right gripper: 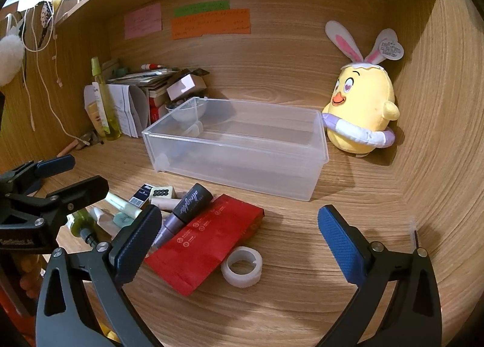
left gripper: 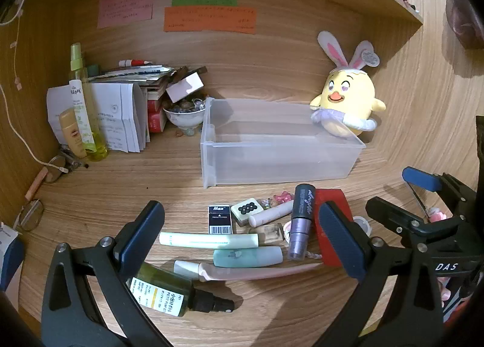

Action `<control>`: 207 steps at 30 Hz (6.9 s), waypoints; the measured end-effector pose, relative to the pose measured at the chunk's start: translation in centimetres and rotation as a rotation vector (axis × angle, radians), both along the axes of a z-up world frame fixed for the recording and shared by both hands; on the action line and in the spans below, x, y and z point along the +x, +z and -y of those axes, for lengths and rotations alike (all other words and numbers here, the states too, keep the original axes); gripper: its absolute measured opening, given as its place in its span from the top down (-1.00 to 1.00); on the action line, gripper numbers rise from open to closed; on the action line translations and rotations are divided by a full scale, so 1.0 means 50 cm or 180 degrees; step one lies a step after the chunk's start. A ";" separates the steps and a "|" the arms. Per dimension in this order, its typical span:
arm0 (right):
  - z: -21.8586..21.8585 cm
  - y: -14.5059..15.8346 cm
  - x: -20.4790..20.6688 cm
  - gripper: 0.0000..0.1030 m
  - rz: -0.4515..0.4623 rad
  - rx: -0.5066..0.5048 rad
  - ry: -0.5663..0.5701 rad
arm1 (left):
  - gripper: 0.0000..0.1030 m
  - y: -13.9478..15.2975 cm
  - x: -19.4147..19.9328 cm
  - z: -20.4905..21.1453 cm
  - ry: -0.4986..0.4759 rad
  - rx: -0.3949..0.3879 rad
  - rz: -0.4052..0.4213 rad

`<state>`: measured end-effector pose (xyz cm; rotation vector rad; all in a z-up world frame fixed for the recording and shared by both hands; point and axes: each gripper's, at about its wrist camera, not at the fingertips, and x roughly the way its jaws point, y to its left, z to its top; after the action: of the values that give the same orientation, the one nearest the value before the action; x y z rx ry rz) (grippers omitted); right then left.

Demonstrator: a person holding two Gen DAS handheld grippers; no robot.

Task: Organize objects
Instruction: 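Move left tool toward green glass bottle while right tool approaches white tape roll, then close left gripper on green bottle while right gripper closes on tape roll, then carry green bottle with left tool and tape roll with right tool over clear box, then open left gripper to drop bottle into box while right gripper releases tape roll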

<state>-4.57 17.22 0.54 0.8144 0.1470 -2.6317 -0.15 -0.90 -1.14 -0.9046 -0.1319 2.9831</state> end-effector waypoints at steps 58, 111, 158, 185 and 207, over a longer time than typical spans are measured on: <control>-0.019 -0.015 0.001 -1.00 0.0103 0.0068 0.0040 | -1.00 -0.037 0.042 0.086 0.0251 -0.0047 0.0174; -0.029 -0.126 -0.045 0.30 0.0775 -0.0008 -0.0052 | -0.51 -0.037 0.013 0.131 0.0166 0.0502 0.0198; -0.002 0.098 -0.287 0.30 -0.0009 -0.0159 0.0082 | -0.52 0.090 -0.298 0.014 -0.0175 0.0200 0.0240; 0.049 -0.031 -0.363 0.30 0.0520 0.0247 0.0179 | -0.52 -0.039 -0.427 -0.012 -0.0389 0.0080 0.0947; 0.034 -0.014 -0.361 -0.20 0.0450 0.0259 0.0004 | -0.56 -0.030 -0.414 -0.030 -0.0441 -0.0017 0.1009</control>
<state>-22.60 15.53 -0.18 1.0237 0.2170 -2.5704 -20.83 0.61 -2.63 -1.3226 -0.0629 2.6956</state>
